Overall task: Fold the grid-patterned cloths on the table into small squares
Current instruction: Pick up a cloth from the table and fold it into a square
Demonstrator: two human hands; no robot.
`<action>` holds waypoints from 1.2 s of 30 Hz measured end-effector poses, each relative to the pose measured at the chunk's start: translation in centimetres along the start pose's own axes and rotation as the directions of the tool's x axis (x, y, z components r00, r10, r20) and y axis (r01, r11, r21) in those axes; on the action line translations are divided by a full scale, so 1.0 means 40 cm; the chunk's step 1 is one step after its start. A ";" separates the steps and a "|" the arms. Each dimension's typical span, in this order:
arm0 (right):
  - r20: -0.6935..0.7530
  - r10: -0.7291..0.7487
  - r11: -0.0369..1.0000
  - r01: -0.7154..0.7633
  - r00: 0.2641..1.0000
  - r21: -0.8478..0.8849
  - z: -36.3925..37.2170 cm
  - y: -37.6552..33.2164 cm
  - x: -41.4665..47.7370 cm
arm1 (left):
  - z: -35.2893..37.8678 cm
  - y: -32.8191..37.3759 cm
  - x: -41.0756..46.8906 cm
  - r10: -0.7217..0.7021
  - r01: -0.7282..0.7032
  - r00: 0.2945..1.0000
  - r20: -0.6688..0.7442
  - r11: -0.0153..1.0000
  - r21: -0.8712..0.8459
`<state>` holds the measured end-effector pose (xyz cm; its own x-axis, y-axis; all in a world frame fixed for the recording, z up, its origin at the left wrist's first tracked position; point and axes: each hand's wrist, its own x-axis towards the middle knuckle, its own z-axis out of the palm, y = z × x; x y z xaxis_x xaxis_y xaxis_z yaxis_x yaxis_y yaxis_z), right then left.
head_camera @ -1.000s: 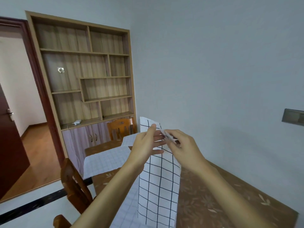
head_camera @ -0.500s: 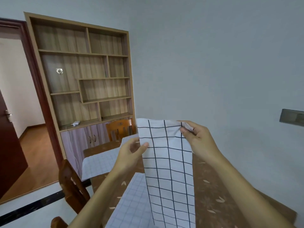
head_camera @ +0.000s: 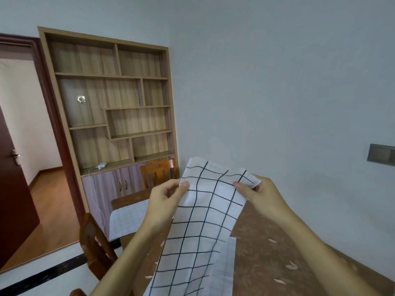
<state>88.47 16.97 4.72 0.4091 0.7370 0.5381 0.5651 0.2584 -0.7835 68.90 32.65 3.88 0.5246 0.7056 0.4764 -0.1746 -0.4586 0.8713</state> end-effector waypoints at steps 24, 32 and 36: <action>0.009 -0.101 0.995 0.101 0.995 0.015 -0.068 -0.080 0.078 | -0.088 0.094 0.063 -0.062 0.071 0.992 0.113 0.994 -0.078; 0.045 -0.005 0.982 -0.004 0.999 0.189 -0.050 -0.071 0.082 | -0.090 0.092 0.069 -0.040 0.049 0.995 0.093 0.995 -0.089; 0.103 0.101 0.986 -0.113 0.989 0.118 -0.036 -0.060 0.078 | -0.085 0.085 0.063 0.034 -0.030 0.996 0.083 0.998 -0.051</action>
<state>89.41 17.75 8.71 0.3883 0.8198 0.4209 0.4263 0.2451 -0.8707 66.81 34.71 8.46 0.5858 0.6421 0.4945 -0.2327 -0.4511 0.8616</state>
